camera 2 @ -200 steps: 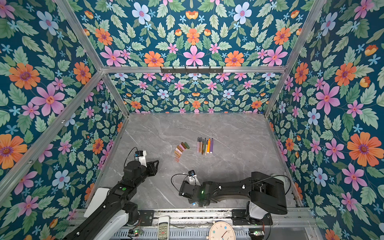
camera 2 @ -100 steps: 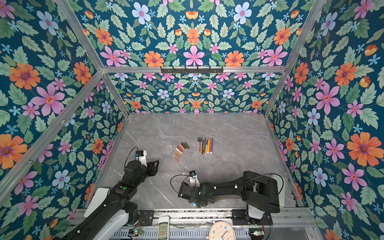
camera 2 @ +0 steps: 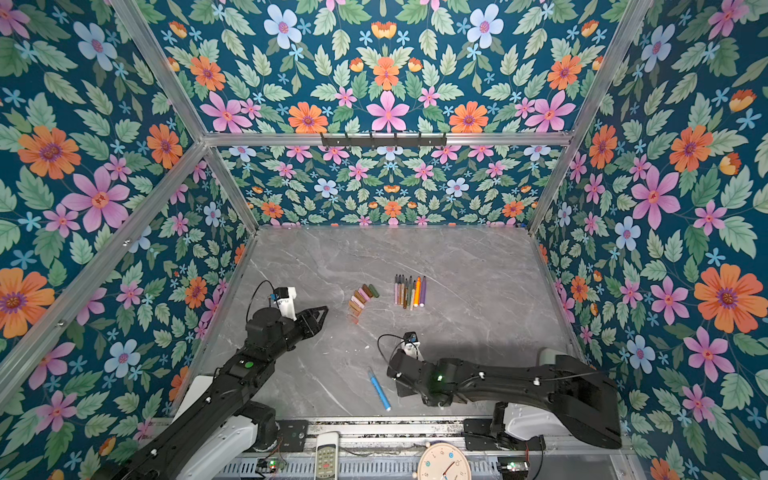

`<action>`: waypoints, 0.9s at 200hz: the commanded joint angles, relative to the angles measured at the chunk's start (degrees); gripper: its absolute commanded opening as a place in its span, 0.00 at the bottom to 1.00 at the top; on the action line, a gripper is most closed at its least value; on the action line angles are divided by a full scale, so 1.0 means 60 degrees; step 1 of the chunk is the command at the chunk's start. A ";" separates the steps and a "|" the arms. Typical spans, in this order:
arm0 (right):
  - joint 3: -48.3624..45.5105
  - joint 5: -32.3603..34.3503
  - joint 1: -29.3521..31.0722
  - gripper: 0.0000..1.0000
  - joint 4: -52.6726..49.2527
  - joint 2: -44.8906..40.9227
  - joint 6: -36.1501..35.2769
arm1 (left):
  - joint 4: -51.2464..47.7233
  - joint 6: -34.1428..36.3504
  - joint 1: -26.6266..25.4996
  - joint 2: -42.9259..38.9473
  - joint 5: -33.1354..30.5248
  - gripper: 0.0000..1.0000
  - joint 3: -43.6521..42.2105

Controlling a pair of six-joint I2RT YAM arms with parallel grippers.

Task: Open the pen caps
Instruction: 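Lift the red marker toward the left gripper while the left reaches to meet it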

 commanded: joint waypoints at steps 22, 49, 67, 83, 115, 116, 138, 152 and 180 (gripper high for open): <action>-0.0485 -0.1953 -0.0781 0.00 0.1206 -0.1851 -0.0710 | 0.1108 -0.1665 -0.1904 0.1184 0.0314 0.45 0.0846; -0.0558 -0.2525 -0.1223 0.00 0.1142 -0.2450 -0.0819 | 0.1871 -0.2215 -0.3061 0.1930 0.0090 0.45 0.0890; -0.0563 -0.2834 -0.1494 0.00 0.1079 -0.2615 -0.0862 | 0.2534 -0.2561 -0.3474 0.2377 0.0118 0.45 0.0781; -0.0544 -0.2897 -0.1558 0.00 0.0988 -0.2682 -0.0892 | 0.3005 -0.2777 -0.3749 0.2650 0.0071 0.45 0.0696; -0.0543 -0.2959 -0.1575 0.00 0.0989 -0.2658 -0.0885 | 0.3784 -0.3178 -0.4081 0.3221 0.0226 0.45 0.0601; -0.0543 -0.2961 -0.1577 0.00 0.1001 -0.2656 -0.0881 | 0.3816 -0.3196 -0.4084 0.3231 0.0240 0.45 0.0597; -0.0500 -0.3021 -0.1584 0.00 0.1082 -0.2598 -0.0892 | 0.4608 -0.3508 -0.4267 0.3794 0.0629 0.45 0.0627; -0.0450 -0.3023 -0.1584 0.00 0.1094 -0.2632 -0.0905 | 0.4854 -0.3608 -0.4375 0.4158 0.0815 0.45 0.0737; -0.0346 -0.2981 -0.1590 0.00 0.1072 -0.2644 -0.0994 | 0.5138 -0.3722 -0.4533 0.4665 0.1050 0.45 0.0926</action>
